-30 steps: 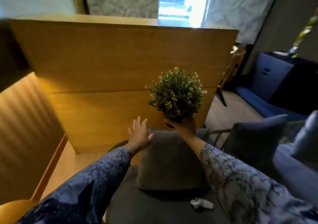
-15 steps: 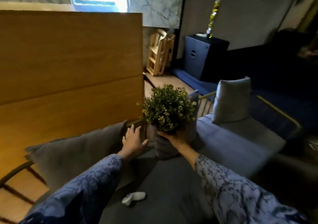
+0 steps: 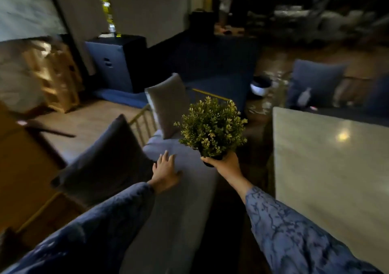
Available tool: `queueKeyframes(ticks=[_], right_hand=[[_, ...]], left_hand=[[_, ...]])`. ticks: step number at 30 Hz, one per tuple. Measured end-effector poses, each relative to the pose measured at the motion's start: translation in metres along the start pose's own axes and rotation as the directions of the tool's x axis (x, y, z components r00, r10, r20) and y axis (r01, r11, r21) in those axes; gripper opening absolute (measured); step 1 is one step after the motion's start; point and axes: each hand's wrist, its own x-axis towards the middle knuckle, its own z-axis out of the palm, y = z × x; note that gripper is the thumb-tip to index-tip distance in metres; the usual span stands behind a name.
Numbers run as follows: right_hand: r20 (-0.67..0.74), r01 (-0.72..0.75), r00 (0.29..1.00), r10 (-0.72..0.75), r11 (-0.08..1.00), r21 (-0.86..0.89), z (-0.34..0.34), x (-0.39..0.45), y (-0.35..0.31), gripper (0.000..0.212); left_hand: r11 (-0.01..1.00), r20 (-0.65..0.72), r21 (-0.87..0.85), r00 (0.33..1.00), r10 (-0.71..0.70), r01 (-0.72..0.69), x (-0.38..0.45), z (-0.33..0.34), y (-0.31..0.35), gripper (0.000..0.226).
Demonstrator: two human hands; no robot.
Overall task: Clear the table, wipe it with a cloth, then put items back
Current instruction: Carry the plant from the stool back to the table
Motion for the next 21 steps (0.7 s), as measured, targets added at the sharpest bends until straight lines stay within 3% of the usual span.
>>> queueKeyframes(ticks=[8, 14, 21], right_hand=[[-0.421, -0.114, 0.902, 0.097, 0.993, -0.015, -0.173, -0.052, 0.052, 0.073], [-0.666, -0.221, 0.723, 0.183, 0.975, 0.028, -0.272, -0.114, 0.093, 0.071], [-0.822, -0.329, 0.515, 0.243, 0.941, 0.072, -0.348, -0.174, 0.130, 0.077]], left_hand=[[0.924, 0.181, -0.020, 0.908, 0.378, -0.381, 0.012, 0.060, 0.175, 0.076], [0.817, 0.303, -0.033, 0.773, 0.557, -0.576, -0.024, 0.109, 0.283, 0.075], [0.711, 0.424, -0.099, 0.617, 0.663, -0.696, -0.067, 0.158, 0.367, 0.073]])
